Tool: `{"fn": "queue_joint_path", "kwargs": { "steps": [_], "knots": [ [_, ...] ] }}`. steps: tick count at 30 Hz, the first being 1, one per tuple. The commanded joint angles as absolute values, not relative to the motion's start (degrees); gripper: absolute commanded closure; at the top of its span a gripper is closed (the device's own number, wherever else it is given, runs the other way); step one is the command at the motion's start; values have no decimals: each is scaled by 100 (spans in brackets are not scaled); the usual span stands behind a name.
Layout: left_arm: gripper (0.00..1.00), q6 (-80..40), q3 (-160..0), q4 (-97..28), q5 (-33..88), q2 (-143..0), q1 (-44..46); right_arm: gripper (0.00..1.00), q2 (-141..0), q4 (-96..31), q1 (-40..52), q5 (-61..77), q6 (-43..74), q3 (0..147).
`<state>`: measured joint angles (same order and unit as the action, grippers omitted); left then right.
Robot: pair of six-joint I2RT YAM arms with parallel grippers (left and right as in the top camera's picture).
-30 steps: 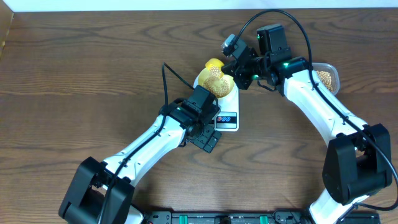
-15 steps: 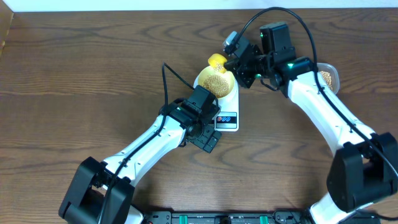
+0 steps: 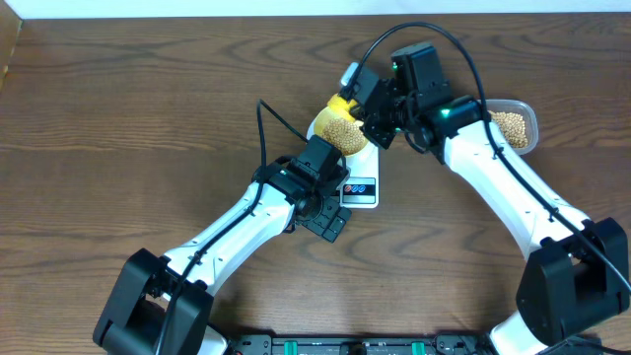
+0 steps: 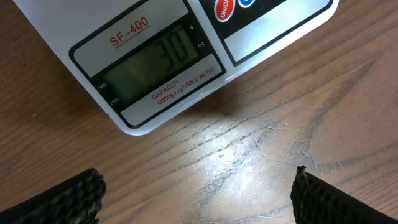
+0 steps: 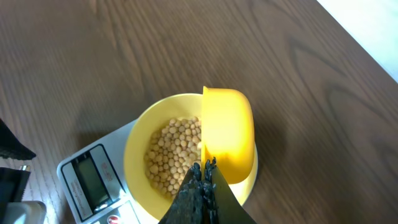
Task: Scoop item into bowl and weigh 50g on scale
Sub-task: 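Tip the scoop to pour soybeans into the yellow bowl, then move the empty scoop back to the soybean tub with the right gripper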
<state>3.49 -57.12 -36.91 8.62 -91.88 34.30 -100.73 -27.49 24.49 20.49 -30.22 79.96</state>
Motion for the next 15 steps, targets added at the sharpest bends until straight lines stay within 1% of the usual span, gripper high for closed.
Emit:
{"fn": "queue_joint_path", "kwargs": {
  "steps": [1,8,15],
  "knots": [
    [2,447,-5826,-3708,786,-9205,3433,99,-9963,-2757,2519,1938,-3247,7981],
    [2,447,-5826,-3723,784,-9205,3433,99,-9963,-2751,2504,1942,-3205,7981],
    [2,447,-5826,-3726,784,-9205,3433,99,-9963,-2628,2412,2018,-2456,7983]
  ]
}}
